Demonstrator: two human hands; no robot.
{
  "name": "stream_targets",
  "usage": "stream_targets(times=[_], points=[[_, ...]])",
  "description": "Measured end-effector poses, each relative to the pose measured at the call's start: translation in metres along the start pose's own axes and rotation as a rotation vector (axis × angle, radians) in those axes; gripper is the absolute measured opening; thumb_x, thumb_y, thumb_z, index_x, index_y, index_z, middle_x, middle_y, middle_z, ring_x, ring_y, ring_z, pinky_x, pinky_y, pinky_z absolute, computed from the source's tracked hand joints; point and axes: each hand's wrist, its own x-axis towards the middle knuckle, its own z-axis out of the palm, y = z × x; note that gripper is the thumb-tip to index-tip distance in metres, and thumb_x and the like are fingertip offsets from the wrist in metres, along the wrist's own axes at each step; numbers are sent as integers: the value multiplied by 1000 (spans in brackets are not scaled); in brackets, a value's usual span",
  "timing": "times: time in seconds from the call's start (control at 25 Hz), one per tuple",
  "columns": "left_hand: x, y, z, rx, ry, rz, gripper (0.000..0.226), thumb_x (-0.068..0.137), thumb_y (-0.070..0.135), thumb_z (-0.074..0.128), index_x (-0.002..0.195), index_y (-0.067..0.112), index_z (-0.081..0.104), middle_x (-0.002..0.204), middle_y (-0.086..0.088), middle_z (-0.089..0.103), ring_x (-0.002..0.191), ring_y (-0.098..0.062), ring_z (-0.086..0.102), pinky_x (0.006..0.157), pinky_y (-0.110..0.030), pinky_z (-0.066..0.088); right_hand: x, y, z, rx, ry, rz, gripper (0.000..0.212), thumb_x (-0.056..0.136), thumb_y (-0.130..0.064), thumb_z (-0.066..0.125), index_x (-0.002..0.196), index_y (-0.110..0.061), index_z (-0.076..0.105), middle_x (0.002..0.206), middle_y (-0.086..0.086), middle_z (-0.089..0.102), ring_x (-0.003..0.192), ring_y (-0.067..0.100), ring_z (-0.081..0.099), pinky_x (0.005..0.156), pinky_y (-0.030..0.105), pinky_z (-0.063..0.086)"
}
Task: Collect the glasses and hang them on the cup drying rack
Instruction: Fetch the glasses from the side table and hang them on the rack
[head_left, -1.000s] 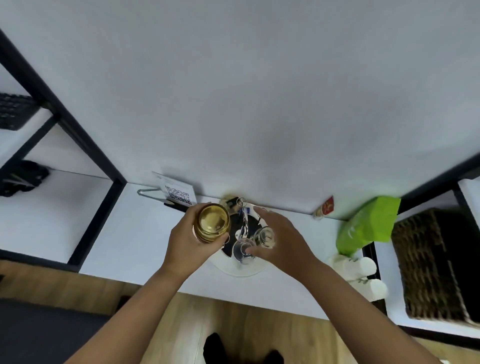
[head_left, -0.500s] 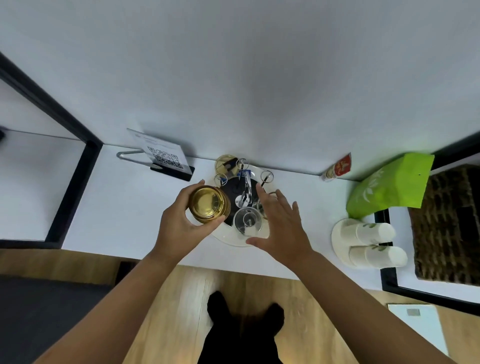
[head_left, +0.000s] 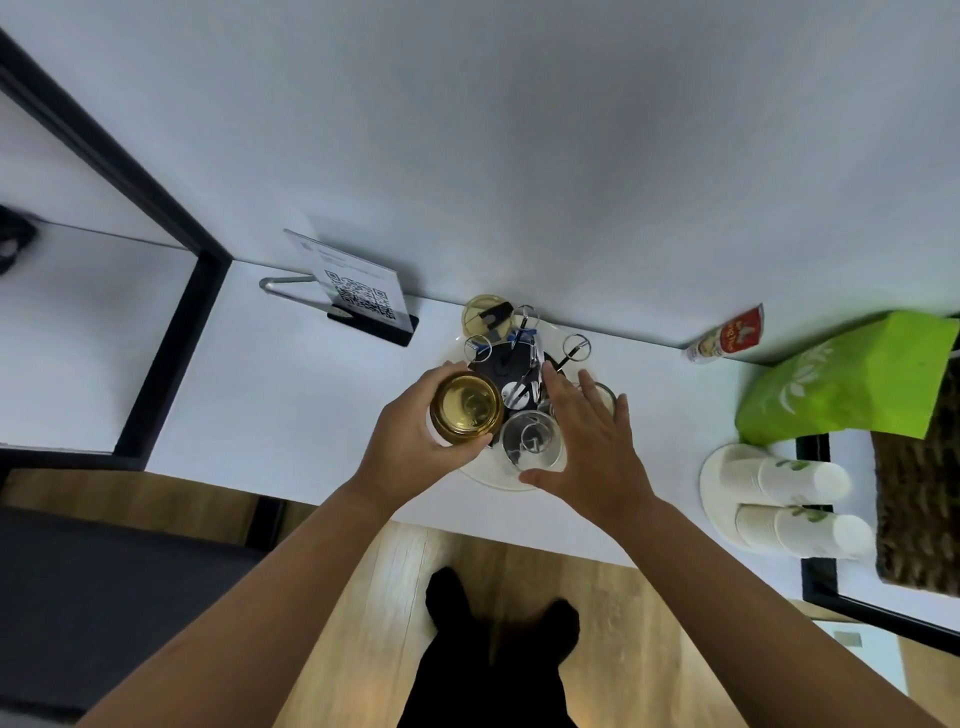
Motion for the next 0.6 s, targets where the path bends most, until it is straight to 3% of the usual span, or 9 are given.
stream_targets(times=[0.24, 0.44, 0.6], points=[[7, -16, 8, 19, -67, -12, 85, 73, 43, 93, 145, 39, 48, 133, 38, 53, 128, 13, 49, 96, -5, 44, 2, 3, 3, 36, 24, -19, 143, 69, -59, 92, 164, -43, -14, 172, -3, 31, 163, 24, 7, 127, 64, 3], [15, -29, 8, 31, -98, -11, 82, 74, 38, 93, 145, 32, 52, 136, 23, 60, 128, 15, 49, 99, -4, 40, 4, 3, 7, 36, 38, -46, 144, 68, -58, 93, 164, -45, -14, 170, -2, 36, 163, 23, 9, 125, 62, 0], [21, -38, 11, 29, -111, -9, 80, 75, 36, 93, 143, 36, 51, 132, 31, 58, 126, 14, 51, 96, -4, 41, 4, 1, 8, 46, 46, -56, 142, 69, -58, 92, 165, -44, -11, 169, -3, 37, 163, 24, 11, 125, 60, -2]])
